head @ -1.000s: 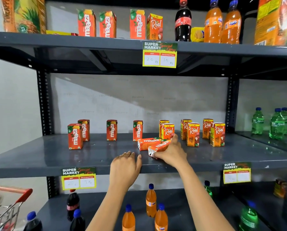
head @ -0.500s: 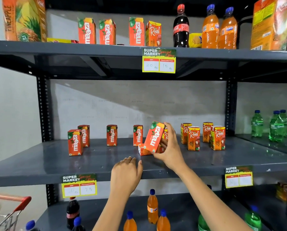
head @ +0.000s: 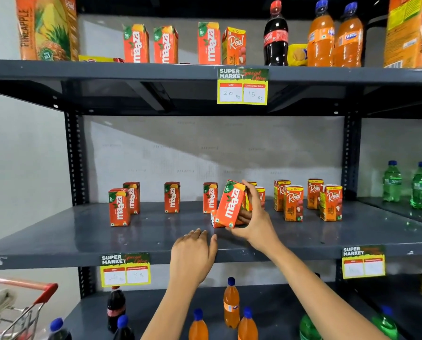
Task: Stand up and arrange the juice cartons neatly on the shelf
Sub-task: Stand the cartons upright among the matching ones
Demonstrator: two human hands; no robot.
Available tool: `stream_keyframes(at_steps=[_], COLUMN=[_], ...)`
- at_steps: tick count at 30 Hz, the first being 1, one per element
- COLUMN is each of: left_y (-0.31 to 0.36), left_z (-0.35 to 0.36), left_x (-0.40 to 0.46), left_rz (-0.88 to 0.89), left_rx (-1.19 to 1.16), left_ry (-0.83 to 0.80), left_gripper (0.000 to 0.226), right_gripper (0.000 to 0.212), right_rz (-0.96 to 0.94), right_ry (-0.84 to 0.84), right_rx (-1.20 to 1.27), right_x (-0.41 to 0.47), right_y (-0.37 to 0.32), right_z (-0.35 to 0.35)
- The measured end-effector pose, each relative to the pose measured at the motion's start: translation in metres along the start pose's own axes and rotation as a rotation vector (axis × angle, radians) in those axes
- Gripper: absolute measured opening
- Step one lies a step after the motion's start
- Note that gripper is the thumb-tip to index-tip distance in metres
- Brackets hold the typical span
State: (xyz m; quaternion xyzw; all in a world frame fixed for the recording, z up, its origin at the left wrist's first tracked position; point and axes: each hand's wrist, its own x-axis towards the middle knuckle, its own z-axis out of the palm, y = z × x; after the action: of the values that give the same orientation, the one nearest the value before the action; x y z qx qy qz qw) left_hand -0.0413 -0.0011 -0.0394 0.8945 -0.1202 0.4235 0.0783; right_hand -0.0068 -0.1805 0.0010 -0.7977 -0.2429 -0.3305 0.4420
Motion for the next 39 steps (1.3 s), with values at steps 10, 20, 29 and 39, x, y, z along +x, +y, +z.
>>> stream_keyframes(at_steps=[10, 20, 29, 39], left_y=[-0.049, -0.056, -0.042, -0.027], left_z=[-0.023, -0.019, -0.014, -0.002], left_x=[-0.012, -0.016, -0.002, -0.02], left_rz=[-0.096, -0.056, 0.007, -0.03], left_rx=[0.047, 0.001, -0.062, -0.068], left_ry=[0.031, 0.013, 0.063, 0.087], left_gripper=[0.05, 0.029, 0.039, 0.041], right_gripper=[0.115, 0.117, 0.117, 0.094], right_rz=[-0.14, -0.177, -0.05, 0.143], right_ry=[-0.145, -0.456, -0.502, -0.485], right_rx=[-0.173, -0.432, -0.394, -0.219], right_x=[0.062, 0.092, 0.101, 0.077], right_y=[-0.033, -0.031, -0.018, -0.016], right_z=[0.066, 0.139, 0.111, 0.067])
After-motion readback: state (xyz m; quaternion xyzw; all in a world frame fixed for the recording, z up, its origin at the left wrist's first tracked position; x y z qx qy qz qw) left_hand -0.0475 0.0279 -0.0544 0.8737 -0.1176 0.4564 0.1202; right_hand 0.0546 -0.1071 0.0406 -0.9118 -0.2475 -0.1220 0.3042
